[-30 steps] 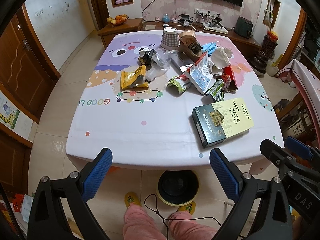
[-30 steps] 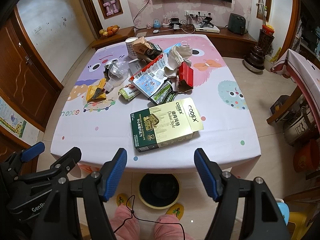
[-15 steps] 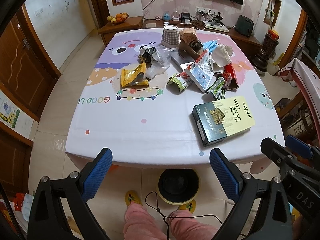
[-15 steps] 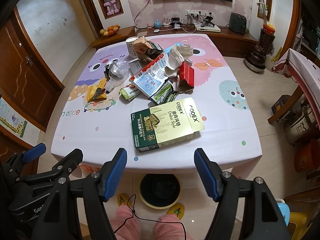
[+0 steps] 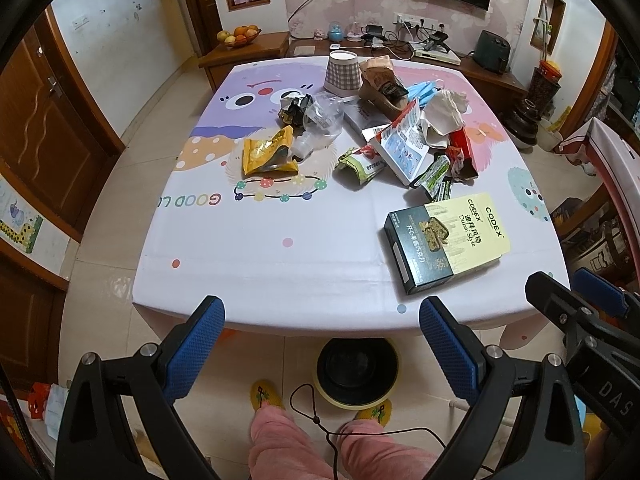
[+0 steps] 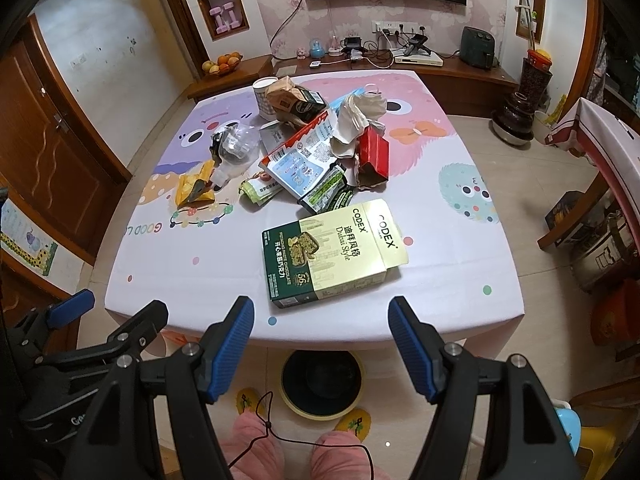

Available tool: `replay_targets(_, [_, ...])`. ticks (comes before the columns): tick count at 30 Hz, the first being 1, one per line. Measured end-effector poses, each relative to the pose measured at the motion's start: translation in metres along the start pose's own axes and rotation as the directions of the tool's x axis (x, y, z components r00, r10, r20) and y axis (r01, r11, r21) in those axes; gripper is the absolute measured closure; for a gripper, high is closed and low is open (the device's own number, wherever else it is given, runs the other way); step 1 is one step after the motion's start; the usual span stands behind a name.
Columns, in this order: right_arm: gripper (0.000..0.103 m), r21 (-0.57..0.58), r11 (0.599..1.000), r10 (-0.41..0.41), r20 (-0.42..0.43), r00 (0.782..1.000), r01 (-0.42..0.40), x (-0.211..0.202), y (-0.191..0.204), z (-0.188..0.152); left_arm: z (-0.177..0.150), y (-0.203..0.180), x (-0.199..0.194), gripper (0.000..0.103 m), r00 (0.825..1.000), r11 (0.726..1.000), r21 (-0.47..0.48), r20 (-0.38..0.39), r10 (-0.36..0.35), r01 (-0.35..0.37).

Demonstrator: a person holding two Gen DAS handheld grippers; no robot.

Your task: Collect trash

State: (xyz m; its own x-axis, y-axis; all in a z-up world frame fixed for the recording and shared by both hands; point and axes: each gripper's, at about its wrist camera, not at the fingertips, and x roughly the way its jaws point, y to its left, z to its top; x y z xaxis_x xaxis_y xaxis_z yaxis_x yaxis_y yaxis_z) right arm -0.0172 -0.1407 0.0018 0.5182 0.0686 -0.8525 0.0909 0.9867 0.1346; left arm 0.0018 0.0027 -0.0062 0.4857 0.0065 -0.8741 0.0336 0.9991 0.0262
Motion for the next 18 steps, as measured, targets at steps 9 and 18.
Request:
replay_targets(9, [0.033, 0.008, 1.0, 0.018, -0.003, 1.0, -0.018, -0.003, 0.0, 0.013, 0.008, 0.002, -0.007, 0.006, 0.999, 0.999, -0.009, -0.007, 0.033, -0.033])
replay_targets(18, [0.033, 0.031, 0.998, 0.054, 0.042, 0.998, -0.056, -0.01, 0.0, 0.036, 0.036, 0.015, -0.025, 0.006, 0.996, 0.997, -0.015, 0.038, 0.077, -0.077])
